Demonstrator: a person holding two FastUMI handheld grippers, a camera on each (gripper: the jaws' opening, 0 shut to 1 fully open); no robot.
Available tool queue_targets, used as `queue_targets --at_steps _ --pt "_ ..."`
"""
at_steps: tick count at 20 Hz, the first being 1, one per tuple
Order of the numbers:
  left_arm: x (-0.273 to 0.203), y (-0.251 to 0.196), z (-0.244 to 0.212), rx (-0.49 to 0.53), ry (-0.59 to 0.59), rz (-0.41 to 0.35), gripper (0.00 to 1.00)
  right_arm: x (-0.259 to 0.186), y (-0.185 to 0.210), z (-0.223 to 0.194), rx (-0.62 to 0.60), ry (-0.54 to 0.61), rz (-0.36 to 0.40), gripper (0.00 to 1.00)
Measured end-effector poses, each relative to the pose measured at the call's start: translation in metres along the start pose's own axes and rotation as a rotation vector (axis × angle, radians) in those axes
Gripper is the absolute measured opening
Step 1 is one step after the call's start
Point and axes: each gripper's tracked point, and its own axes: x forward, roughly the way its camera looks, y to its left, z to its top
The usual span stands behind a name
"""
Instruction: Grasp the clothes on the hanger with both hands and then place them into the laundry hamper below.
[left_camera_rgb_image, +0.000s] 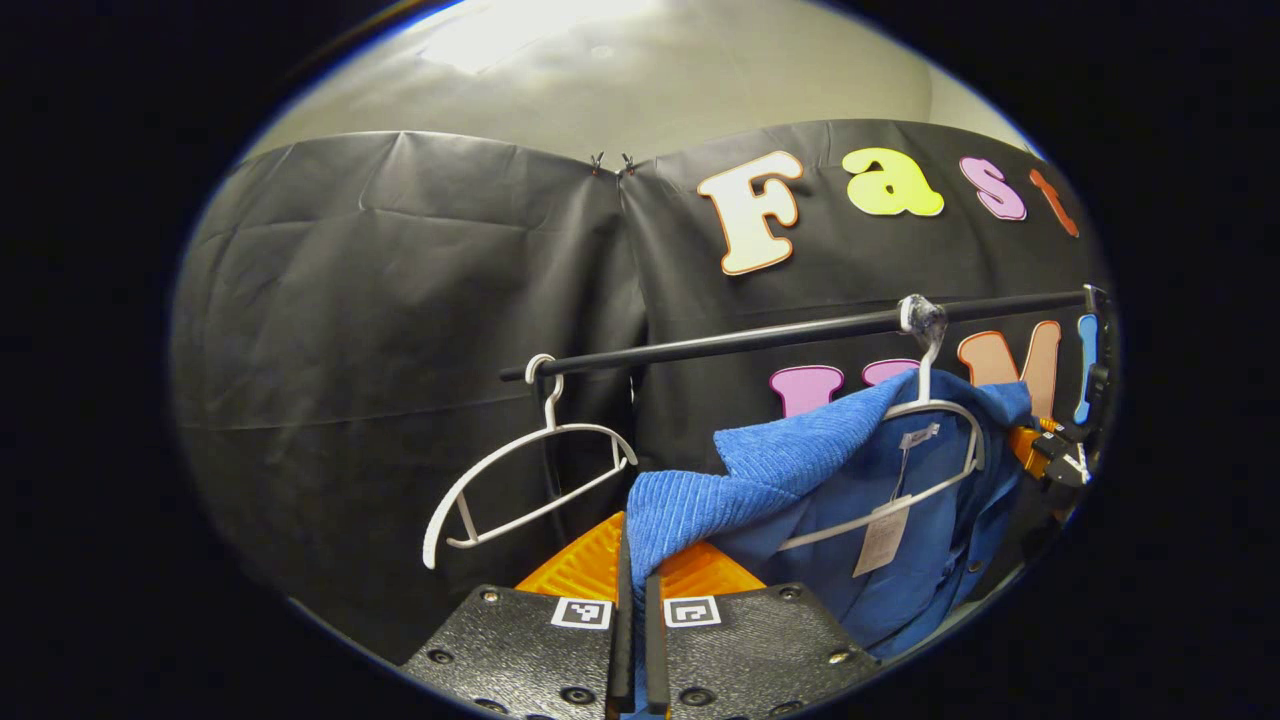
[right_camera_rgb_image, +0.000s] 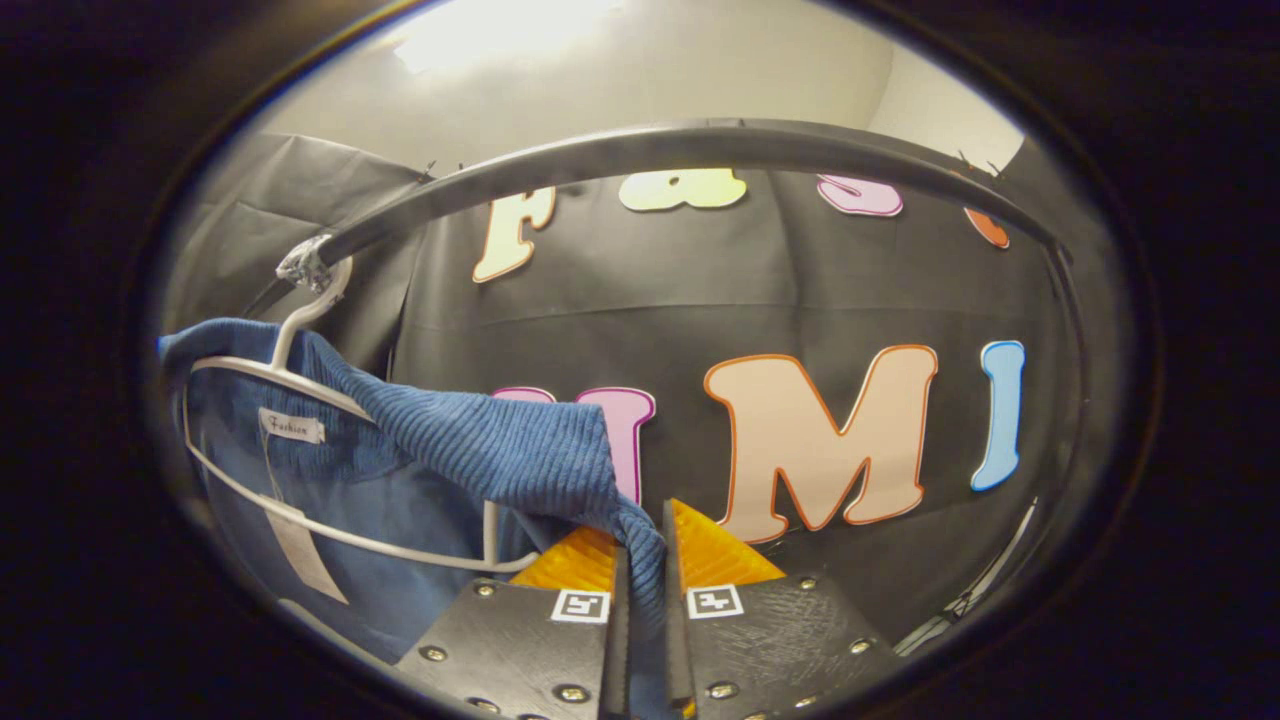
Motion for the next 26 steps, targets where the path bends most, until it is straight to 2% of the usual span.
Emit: queue_targets --at_steps 1,2,3,4,8,17,26 --pt "0.001 0.000 0.002 0.000 -0.002 -0.002 0.05 0.002 0.000 0.000 -0.003 -0.004 0.003 0.13" --pt "0.000 0.002 0.003 -0.003 -0.001 -0.002 0.02 0.003 0.000 0.000 -0.005 -0.010 0.003 0.13" --pt "0.001 0.003 0.006 -0.020 0.002 -0.004 0.07 0.004 -0.001 0.002 -0.005 -0.019 0.002 0.13" --pt "0.002 0.004 0.009 -0.051 0.004 -0.007 0.03 0.007 -0.001 0.004 -0.013 -0.026 0.002 0.13" --pt "0.009 0.010 0.018 -0.108 0.010 -0.008 0.05 0.020 -0.001 0.019 -0.028 -0.064 0.006 0.13" --pt "0.032 0.016 0.027 -0.046 -0.002 -0.020 0.05 0.035 -0.002 0.019 0.002 -0.074 0.022 0.14" --pt "0.074 0.020 0.027 0.001 -0.033 -0.038 0.05 0.044 0.000 0.013 0.010 -0.074 0.044 0.14"
